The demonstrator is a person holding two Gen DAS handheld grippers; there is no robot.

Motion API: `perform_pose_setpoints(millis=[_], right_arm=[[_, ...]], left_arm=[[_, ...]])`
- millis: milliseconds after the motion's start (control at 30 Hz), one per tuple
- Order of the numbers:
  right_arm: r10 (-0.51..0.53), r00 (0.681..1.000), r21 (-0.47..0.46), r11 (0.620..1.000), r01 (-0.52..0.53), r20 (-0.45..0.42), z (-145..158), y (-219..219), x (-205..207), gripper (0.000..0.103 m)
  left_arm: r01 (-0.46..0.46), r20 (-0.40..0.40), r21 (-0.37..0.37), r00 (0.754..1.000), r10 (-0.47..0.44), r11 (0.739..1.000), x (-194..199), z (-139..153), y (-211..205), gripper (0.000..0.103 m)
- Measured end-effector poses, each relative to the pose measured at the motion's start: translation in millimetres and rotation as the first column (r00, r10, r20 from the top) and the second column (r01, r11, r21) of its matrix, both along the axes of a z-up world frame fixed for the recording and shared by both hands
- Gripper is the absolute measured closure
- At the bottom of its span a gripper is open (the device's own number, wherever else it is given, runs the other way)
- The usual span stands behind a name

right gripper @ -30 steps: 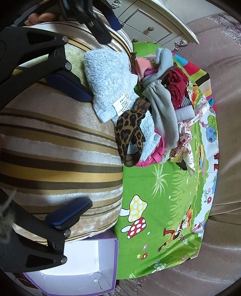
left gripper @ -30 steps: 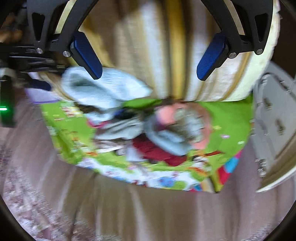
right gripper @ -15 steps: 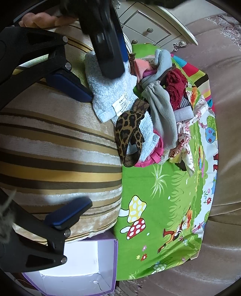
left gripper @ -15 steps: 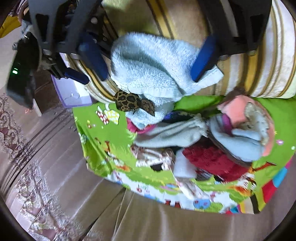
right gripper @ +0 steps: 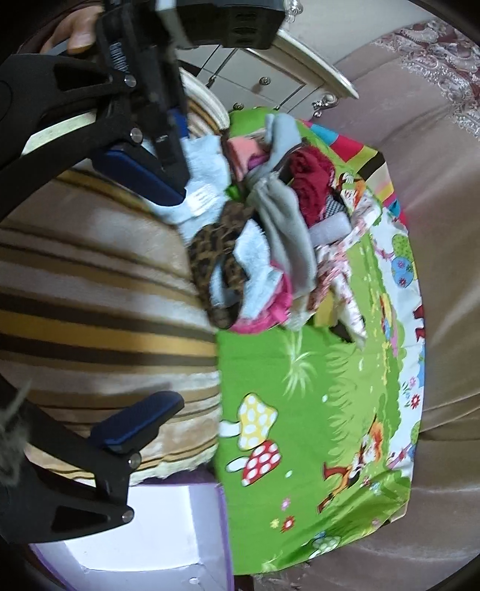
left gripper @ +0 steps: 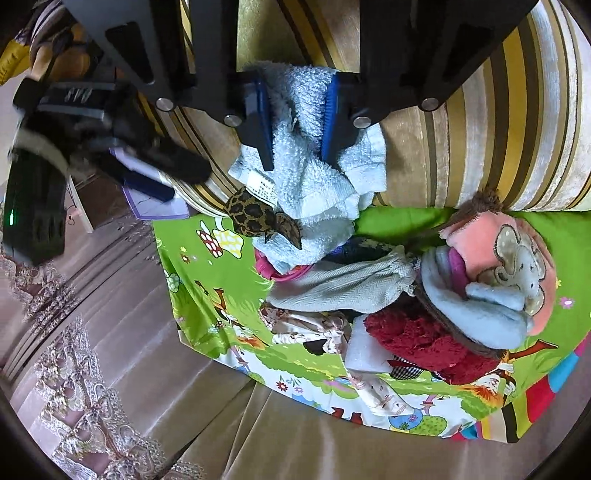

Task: Organize soft objects
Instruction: 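Grasp the light blue towel with the left tool while the right grasps the leopard bow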

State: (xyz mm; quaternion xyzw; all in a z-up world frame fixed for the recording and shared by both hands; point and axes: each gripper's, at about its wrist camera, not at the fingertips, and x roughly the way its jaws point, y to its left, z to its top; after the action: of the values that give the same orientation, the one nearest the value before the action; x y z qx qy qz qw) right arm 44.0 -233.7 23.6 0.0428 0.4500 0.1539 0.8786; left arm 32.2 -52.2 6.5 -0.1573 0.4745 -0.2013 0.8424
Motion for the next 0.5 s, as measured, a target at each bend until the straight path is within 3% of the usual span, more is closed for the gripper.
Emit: perform_pose_setpoints(millis=[267,333,400,500], right_arm=[[0.067,0.997,0.042,0.997,-0.065,-0.029,-5.6,28.6,30.9,0.015],[0.081,0.995,0.045,0.996,-0.079,-0.061,-13.1,33.9,37.4,0.044],[0.093,0.992,0.023,0.996,-0.091,-0.084,-19.5,37.2,38.2,0.064],[0.121,0.989,0.014,0.993,-0.12,-0.081,-19.8,37.5,31.5,0.077]], left_arm=[[0.02,0.021,0.016,1.0,-0.02,1.0,-6.3,1.2,-3.8,0.079],[0.023,0.024,0.019,0.999,-0.024,1.0,-7.7,2.0,-4.5,0.079],[0.028,0.026,0.019,0.999,-0.028,0.999,-9.1,2.6,-5.3,0.079],[0.034,0.035,0.018,0.999,-0.035,0.999,-12.0,4.6,-6.7,0.08]])
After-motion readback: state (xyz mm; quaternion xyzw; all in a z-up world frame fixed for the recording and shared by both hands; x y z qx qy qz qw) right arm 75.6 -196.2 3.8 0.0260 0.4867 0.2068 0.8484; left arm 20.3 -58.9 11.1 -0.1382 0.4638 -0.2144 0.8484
